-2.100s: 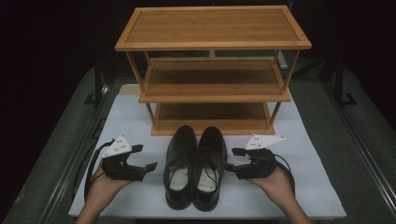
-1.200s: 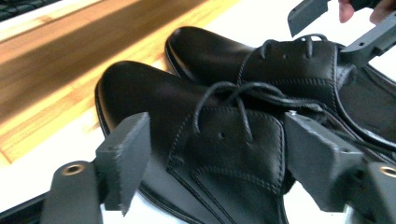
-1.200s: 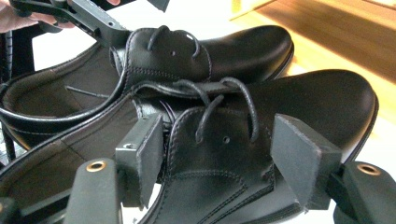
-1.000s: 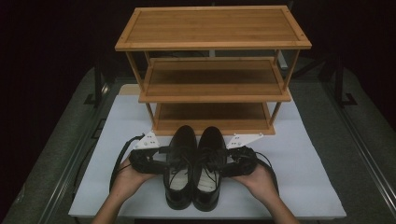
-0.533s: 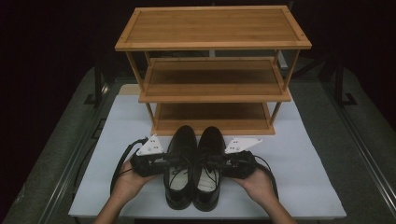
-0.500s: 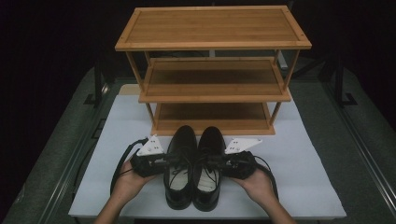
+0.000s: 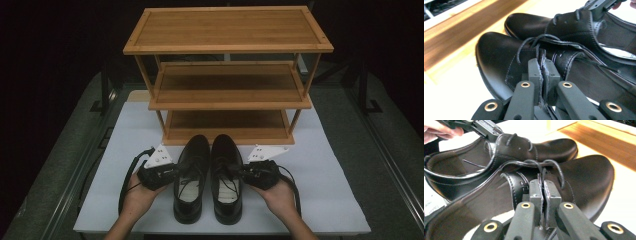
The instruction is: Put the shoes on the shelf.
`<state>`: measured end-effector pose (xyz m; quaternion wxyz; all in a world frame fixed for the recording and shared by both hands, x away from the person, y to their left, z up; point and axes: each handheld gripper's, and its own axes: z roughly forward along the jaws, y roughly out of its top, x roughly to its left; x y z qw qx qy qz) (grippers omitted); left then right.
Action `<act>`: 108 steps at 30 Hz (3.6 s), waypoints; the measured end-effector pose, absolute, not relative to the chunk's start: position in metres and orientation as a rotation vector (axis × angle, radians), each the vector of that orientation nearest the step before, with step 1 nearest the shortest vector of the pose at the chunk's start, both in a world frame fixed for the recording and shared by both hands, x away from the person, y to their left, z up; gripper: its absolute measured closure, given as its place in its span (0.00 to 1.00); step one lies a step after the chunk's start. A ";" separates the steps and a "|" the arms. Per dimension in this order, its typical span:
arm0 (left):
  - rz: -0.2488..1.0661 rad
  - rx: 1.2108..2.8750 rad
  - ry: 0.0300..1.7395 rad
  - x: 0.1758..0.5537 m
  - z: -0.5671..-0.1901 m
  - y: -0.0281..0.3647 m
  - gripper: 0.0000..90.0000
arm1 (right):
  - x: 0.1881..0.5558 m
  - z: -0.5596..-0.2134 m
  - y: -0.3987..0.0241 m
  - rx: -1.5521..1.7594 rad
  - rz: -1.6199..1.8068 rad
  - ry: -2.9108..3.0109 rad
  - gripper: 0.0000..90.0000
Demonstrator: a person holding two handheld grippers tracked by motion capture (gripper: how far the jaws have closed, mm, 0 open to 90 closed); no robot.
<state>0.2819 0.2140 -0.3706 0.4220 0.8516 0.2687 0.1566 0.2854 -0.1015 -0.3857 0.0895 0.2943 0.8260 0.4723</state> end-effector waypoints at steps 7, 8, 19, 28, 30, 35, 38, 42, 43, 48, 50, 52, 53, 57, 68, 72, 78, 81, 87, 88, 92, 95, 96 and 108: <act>0.407 2.098 0.709 0.283 -0.367 0.218 0.97 | 0.288 -0.381 -0.114 0.904 1.412 2.437 0.96; 0.404 2.088 0.717 0.283 -0.366 0.218 0.97 | 0.289 -0.381 -0.116 0.906 1.414 2.439 0.96; 0.434 2.059 0.740 0.297 -0.355 0.209 0.97 | 0.302 -0.371 -0.137 0.951 1.440 2.416 0.96; 0.492 2.025 0.766 0.324 -0.345 0.194 0.97 | 0.328 -0.366 -0.148 0.996 1.419 2.357 0.96; 0.503 2.017 0.776 0.332 -0.346 0.192 0.97 | 0.335 -0.366 -0.150 1.012 1.415 2.335 0.96; 0.542 2.017 0.796 0.349 -0.350 0.182 0.97 | 0.353 -0.367 -0.151 1.045 1.409 2.293 0.96; 0.566 2.012 0.812 0.361 -0.354 0.178 0.97 | 0.364 -0.368 -0.149 1.062 1.396 2.266 0.96; 0.575 1.996 0.838 0.375 -0.362 0.172 0.97 | 0.377 -0.371 -0.147 1.076 1.378 2.241 0.96; 0.572 1.991 0.845 0.379 -0.364 0.170 0.97 | 0.380 -0.372 -0.146 1.081 1.371 2.238 0.96; 0.584 1.977 0.862 0.394 -0.370 0.161 0.97 | 0.392 -0.375 -0.142 1.095 1.352 2.213 0.96; 0.596 1.974 0.860 0.398 -0.371 0.158 0.97 | 0.396 -0.375 -0.140 1.097 1.342 2.204 0.96; 0.611 1.977 0.861 0.401 -0.372 0.155 0.97 | 0.399 -0.375 -0.138 1.101 1.335 2.198 0.96; 0.617 1.974 0.863 0.403 -0.372 0.154 0.97 | 0.401 -0.375 -0.138 1.104 1.330 2.194 0.96; 0.626 1.956 0.863 0.409 -0.377 0.153 0.97 | 0.407 -0.376 -0.137 1.116 1.329 2.156 0.96; 0.653 1.929 0.871 0.420 -0.383 0.145 0.97 | 0.416 -0.381 -0.134 1.156 1.327 2.073 0.96; 0.661 1.914 0.884 0.422 -0.385 0.142 0.97 | 0.417 -0.383 -0.133 1.168 1.329 2.052 0.96; 0.661 1.899 0.893 0.424 -0.389 0.140 0.97 | 0.418 -0.387 -0.129 1.168 1.314 2.052 0.96; 0.657 1.901 0.887 0.424 -0.389 0.141 0.97 | 0.418 -0.389 -0.129 1.167 1.318 2.047 0.96; 0.626 1.902 0.874 0.425 -0.390 0.145 0.89 | 0.417 -0.395 -0.133 1.181 1.326 2.032 0.91; 0.628 1.904 0.877 0.425 -0.389 0.145 0.87 | 0.417 -0.395 -0.134 1.190 1.346 2.025 0.88; 0.608 1.903 0.883 0.423 -0.385 0.151 0.70 | 0.414 -0.392 -0.136 1.185 1.358 2.013 0.75; 0.580 1.903 0.870 0.417 -0.378 0.158 0.59 | 0.409 -0.387 -0.139 1.188 1.375 2.018 0.66; 0.561 1.908 0.867 0.414 -0.376 0.159 0.57 | 0.407 -0.386 -0.140 1.189 1.378 2.026 0.64; 0.533 1.939 0.814 0.363 -0.365 0.185 0.38 | 0.360 -0.373 -0.155 1.124 1.397 2.090 0.45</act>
